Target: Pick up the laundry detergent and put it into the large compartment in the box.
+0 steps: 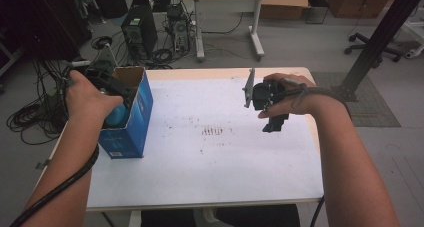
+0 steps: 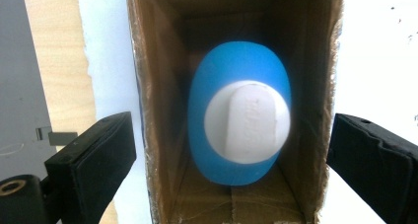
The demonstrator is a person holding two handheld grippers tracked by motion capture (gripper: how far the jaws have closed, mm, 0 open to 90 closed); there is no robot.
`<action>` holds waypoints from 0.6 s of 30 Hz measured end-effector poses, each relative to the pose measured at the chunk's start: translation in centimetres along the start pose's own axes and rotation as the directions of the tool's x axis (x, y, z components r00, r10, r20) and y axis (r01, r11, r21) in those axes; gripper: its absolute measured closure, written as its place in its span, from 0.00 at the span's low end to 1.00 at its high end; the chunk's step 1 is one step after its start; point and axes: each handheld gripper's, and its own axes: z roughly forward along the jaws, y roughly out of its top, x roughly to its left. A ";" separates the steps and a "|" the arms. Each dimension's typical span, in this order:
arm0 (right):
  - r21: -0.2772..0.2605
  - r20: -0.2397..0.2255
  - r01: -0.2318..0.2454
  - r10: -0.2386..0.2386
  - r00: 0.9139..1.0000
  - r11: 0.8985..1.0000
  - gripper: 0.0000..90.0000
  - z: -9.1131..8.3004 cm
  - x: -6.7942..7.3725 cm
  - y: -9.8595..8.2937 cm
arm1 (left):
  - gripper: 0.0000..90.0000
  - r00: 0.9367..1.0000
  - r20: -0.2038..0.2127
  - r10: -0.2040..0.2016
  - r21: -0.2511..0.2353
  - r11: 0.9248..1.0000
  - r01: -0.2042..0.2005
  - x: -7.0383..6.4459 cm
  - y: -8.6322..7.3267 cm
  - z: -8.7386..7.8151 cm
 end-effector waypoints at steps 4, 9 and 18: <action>0.003 -0.003 0.002 -0.002 1.000 1.000 0.08 0.1 0.0 0.0 | 0.01 1.000 0.006 0.030 -0.004 1.000 -0.030 -0.3 0.0 -0.4; 0.004 -0.004 0.003 -0.003 1.000 1.000 0.08 0.1 0.0 0.2 | 0.00 0.997 0.009 0.076 -0.027 0.997 -0.076 -0.9 0.1 -1.4; 0.007 -0.001 0.004 -0.004 1.000 1.000 0.08 -0.1 0.0 0.3 | 0.00 0.978 0.031 0.208 -0.024 0.978 -0.208 -3.2 0.3 -3.3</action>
